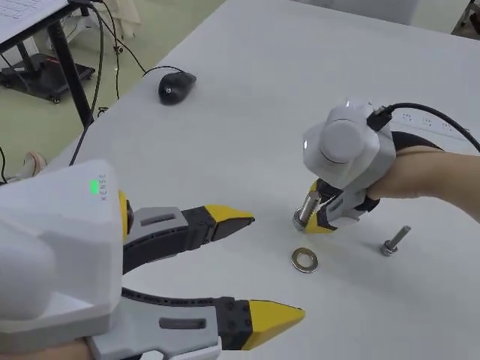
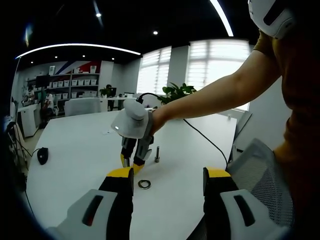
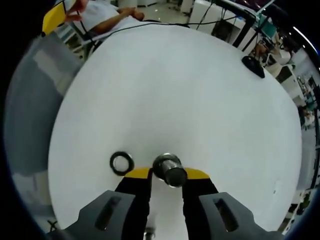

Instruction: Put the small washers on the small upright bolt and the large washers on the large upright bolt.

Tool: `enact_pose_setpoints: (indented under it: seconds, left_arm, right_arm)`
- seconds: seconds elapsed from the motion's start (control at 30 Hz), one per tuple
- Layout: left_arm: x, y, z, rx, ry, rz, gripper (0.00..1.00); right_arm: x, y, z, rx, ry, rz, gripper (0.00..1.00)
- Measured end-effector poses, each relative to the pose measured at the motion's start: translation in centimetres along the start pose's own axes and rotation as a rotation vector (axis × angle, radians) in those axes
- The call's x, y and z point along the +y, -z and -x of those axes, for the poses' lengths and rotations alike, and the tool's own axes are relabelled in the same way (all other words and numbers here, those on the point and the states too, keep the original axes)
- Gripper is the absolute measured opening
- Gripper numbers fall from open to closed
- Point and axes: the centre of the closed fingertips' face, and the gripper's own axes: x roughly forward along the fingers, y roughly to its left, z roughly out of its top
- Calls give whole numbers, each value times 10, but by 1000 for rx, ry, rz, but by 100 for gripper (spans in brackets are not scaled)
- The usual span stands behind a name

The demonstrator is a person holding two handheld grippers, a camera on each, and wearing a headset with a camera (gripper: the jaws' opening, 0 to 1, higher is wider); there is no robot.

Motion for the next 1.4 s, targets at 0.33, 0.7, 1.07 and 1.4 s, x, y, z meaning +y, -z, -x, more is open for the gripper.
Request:
enact_pose_setpoints:
  seconds: [0.33, 0.7, 1.07, 1.4]
  left_arm:
    - [-5, -4, 2, -5, -1, -17, 55]
    - [-16, -12, 9, -10, 1, -53, 55]
    - [-26, -11, 22, -21, -17, -64, 56]
    - [-22, -10, 30, -23, -41, -59, 56]
  right_arm:
    - [1, 9, 19, -8, 30, -29, 24]
    - [25, 5, 31, -25, 38, -34, 24]
    - [49, -1, 22, -49, 11, -67, 25]
    - [62, -9, 3, -54, -38, -72, 32]
